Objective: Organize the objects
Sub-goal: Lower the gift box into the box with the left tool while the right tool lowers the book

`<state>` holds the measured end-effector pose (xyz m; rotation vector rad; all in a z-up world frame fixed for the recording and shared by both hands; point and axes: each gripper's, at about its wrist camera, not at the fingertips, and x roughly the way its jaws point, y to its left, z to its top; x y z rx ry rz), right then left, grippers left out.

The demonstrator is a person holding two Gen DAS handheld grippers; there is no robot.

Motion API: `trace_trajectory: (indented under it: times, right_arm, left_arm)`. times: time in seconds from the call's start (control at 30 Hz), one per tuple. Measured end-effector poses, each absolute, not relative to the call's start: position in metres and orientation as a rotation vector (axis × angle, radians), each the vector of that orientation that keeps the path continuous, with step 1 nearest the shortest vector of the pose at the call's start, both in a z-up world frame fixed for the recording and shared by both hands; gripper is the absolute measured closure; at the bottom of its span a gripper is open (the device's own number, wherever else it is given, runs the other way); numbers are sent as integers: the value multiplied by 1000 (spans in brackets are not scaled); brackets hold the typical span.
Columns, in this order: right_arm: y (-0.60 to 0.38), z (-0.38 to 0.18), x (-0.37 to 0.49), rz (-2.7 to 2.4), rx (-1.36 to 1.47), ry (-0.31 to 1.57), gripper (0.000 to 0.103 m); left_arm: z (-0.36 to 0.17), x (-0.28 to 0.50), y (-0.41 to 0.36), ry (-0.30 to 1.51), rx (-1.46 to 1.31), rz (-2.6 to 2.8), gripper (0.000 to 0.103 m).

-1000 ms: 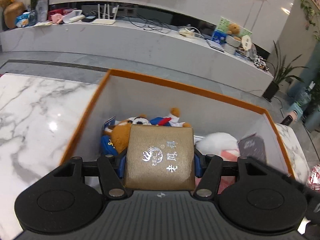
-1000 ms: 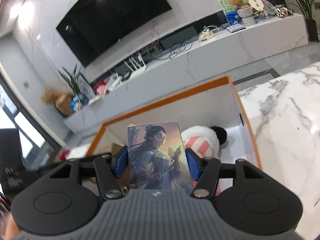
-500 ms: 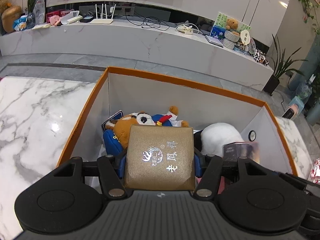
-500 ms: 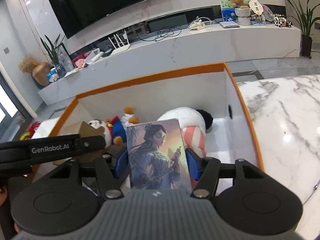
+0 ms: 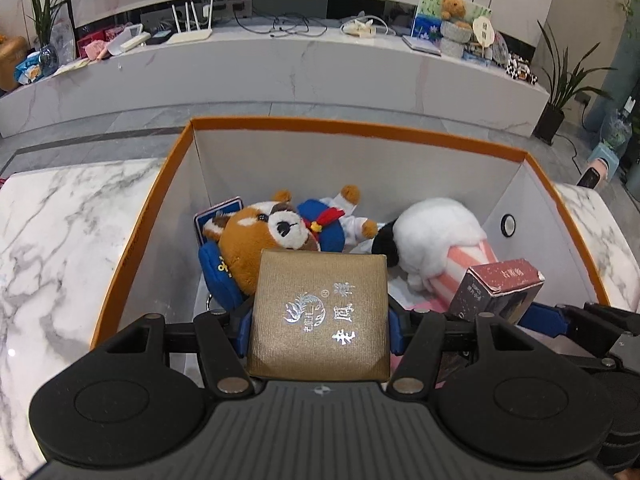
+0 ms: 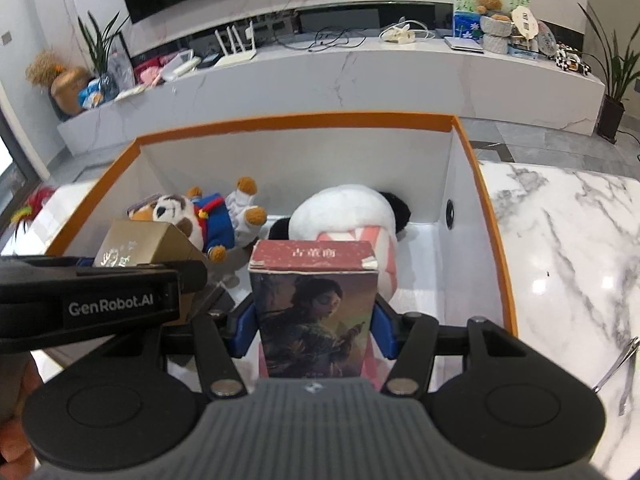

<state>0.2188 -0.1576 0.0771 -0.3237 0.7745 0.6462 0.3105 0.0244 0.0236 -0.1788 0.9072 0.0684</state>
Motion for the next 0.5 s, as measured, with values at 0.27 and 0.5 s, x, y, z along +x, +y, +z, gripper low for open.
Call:
trace_trajectory:
  times: [0.27,0.5]
  right_arm:
    - [-147,74,209,669,-413,759,44]
    - [-145,75,204,706,-439,763,44]
  left_arm:
    - [13,315,26,968,-170,84,35]
    - [9,314,28,1008,-160,101,35]
